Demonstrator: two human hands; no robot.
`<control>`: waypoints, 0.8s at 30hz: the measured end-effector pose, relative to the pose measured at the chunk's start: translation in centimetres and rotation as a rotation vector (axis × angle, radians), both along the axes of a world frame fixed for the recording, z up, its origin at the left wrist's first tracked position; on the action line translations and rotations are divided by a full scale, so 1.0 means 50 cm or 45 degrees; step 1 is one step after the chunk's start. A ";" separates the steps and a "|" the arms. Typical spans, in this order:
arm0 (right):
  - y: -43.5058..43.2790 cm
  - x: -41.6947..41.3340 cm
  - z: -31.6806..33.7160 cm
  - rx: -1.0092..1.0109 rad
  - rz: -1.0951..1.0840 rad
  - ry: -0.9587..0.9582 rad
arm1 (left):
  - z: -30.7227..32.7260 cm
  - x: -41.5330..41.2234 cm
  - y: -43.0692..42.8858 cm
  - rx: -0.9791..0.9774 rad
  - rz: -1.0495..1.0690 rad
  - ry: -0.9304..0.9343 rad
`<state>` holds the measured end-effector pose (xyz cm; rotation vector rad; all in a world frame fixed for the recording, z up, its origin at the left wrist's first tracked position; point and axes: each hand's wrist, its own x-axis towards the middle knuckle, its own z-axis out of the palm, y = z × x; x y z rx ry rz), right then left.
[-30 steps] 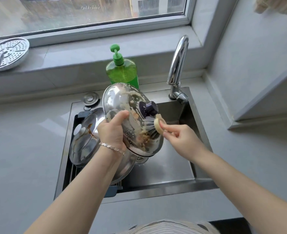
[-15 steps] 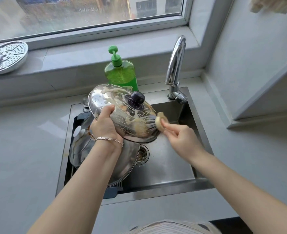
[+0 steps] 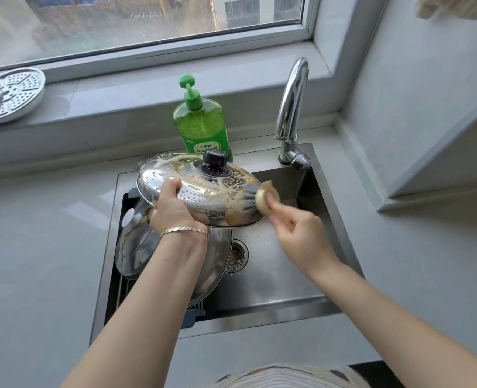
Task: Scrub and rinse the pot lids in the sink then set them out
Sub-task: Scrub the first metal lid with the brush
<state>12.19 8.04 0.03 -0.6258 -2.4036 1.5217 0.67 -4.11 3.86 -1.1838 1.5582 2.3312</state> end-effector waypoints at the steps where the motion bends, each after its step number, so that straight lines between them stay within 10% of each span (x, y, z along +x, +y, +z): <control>1: 0.011 -0.005 -0.006 -0.055 -0.080 -0.041 | -0.001 0.001 0.001 -0.018 0.001 0.002; 24: 0.018 0.029 -0.028 -0.573 -0.177 -0.139 | 0.025 0.020 -0.047 0.331 -0.380 0.294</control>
